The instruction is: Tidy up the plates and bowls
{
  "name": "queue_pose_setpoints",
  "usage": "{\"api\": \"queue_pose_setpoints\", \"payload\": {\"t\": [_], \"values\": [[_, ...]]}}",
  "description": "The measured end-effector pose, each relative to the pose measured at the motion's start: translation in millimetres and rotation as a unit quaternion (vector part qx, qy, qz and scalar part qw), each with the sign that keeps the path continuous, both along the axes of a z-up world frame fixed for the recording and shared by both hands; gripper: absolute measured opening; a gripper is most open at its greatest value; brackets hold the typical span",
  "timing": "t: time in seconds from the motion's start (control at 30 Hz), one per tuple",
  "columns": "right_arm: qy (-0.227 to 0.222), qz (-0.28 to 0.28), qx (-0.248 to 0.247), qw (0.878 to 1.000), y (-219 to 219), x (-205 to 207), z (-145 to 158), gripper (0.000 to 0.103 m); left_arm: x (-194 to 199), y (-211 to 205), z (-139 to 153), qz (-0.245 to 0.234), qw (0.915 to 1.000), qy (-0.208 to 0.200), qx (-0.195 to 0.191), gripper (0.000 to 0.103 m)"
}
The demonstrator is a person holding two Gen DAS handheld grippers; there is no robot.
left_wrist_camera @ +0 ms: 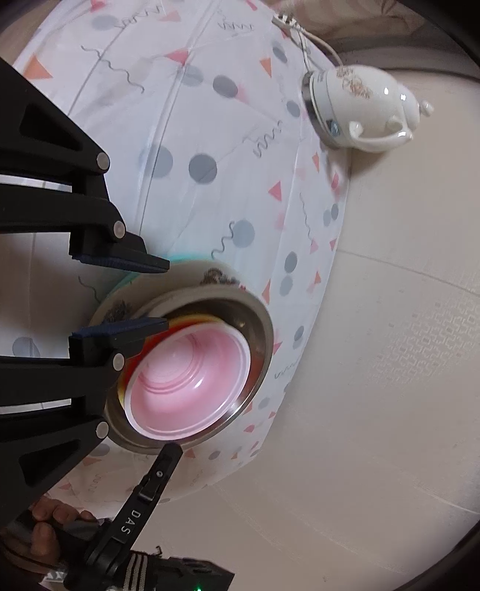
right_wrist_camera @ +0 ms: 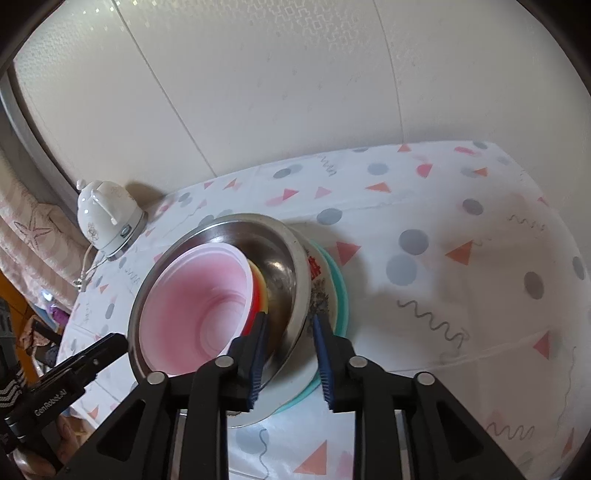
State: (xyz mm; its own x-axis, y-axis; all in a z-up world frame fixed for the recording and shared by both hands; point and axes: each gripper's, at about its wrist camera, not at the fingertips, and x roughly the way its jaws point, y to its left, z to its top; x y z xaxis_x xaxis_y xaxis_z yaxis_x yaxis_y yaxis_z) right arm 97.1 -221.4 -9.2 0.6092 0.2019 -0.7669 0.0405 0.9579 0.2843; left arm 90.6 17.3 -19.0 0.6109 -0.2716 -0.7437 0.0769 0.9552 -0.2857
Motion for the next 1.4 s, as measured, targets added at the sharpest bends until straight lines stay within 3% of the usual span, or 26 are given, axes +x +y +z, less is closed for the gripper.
{"api": "queue_pose_setpoints", "payload": {"t": [0.17, 0.4, 0.5, 0.83, 1.4], "values": [[-0.025, -0.011, -0.031, 0.999, 2, -10, 9, 0.032, -15, 10, 10, 0.028, 0.9992, -0.022, 0.016, 0.037], [-0.065, -0.044, -0.081, 0.994, 17, -39, 23, 0.044, -42, 7, 16, 0.061, 0.9955, -0.044, 0.058, 0.064], [-0.073, -0.040, -0.108, 0.991, 30, -51, 20, 0.057, -53, -4, 13, 0.058, 0.9947, -0.051, 0.068, 0.076], [-0.070, -0.058, -0.138, 0.986, 41, -65, 14, 0.060, -68, -28, 11, 0.036, 0.9927, -0.067, 0.093, 0.101], [-0.070, -0.058, -0.139, 0.986, 47, -66, 10, 0.060, -74, -22, 13, 0.051, 0.9918, -0.070, 0.095, 0.103]]}}
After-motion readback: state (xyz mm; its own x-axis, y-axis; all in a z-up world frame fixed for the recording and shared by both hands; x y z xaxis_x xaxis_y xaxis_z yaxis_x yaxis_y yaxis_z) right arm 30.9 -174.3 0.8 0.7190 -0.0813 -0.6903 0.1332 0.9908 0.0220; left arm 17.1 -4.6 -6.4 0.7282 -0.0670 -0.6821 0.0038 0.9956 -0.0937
